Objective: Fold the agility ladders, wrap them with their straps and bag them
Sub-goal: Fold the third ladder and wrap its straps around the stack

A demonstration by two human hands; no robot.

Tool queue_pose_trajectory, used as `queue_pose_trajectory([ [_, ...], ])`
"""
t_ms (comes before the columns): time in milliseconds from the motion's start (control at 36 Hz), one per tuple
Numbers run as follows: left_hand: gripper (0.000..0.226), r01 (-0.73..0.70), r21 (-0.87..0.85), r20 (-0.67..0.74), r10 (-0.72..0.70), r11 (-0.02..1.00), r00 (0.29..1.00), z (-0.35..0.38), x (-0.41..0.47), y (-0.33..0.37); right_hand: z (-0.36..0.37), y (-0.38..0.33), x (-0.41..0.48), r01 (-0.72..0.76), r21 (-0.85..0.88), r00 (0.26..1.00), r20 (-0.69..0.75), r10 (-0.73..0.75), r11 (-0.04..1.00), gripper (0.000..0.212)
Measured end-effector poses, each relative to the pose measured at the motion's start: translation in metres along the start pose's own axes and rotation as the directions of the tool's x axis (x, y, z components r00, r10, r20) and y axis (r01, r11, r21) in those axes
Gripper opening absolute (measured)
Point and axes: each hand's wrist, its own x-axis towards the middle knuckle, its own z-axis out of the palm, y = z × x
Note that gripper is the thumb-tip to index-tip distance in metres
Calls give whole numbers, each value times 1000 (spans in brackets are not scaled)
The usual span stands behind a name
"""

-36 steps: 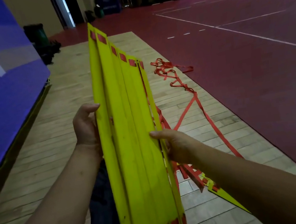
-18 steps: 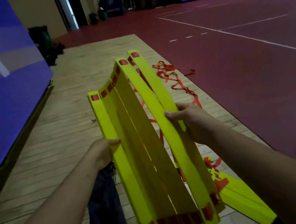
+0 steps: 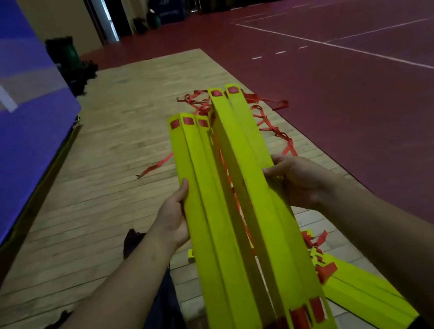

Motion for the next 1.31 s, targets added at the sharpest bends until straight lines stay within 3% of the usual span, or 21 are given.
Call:
queue_pose_trajectory([
  [139,56,28,26,12,-29,999,1000,11,3,-10,4,-1,0,-54,-48,994,-101,49,997,28],
  [222,51,48,47,-49,-46,998,998,15,2,-12,0,-3,3,-113,-132,983,-161,91,985,68],
  [250,50,57,57,-80,-52,997,995,15,3,-13,1,-4,1,-115,-167,985,-147,91,979,66],
  [333,48,69,76,-139,-58,995,989,15,4,-13,-1,-2,-2,-86,-256,993,-100,61,963,37],
  [444,48,20,110,-125,-6,994,992,16,6,-6,0,2,-1,-80,-432,970,-241,-29,898,32],
  [528,40,-21,98,-126,33,995,992,19,3,3,-1,4,0,-116,-487,951,-305,-45,866,16],
  [639,41,-64,89,-80,71,994,994,21,-1,14,0,2,-2,-64,-443,956,-285,-72,894,13],
  [750,46,-118,258,-8,124,959,992,19,-8,15,9,-1,-9,44,-444,963,-220,-157,895,18],
  [833,65,-146,365,-34,170,919,985,11,-5,11,20,-3,-14,110,-457,959,-184,-215,882,28],
  [889,59,-153,391,-58,190,908,980,10,-4,9,27,-3,-16,119,-447,967,-151,-206,887,49],
  [944,46,-133,395,-84,180,909,980,13,-5,6,28,-1,-17,112,-396,983,-92,-161,911,48],
  [1028,32,-112,346,-135,168,931,977,12,-3,-2,27,2,-20,108,-279,994,22,-106,954,18],
  [1111,31,-109,327,-182,176,939,967,13,-5,-9,27,2,-22,93,-218,995,59,-82,971,22],
  [1167,22,-71,305,-157,124,950,980,18,-9,-10,30,1,-21,90,-169,996,39,-85,981,12],
  [1306,48,56,24,-11,-56,998,998,36,-15,-12,36,1,-19,64,9,997,49,-65,998,38],
])
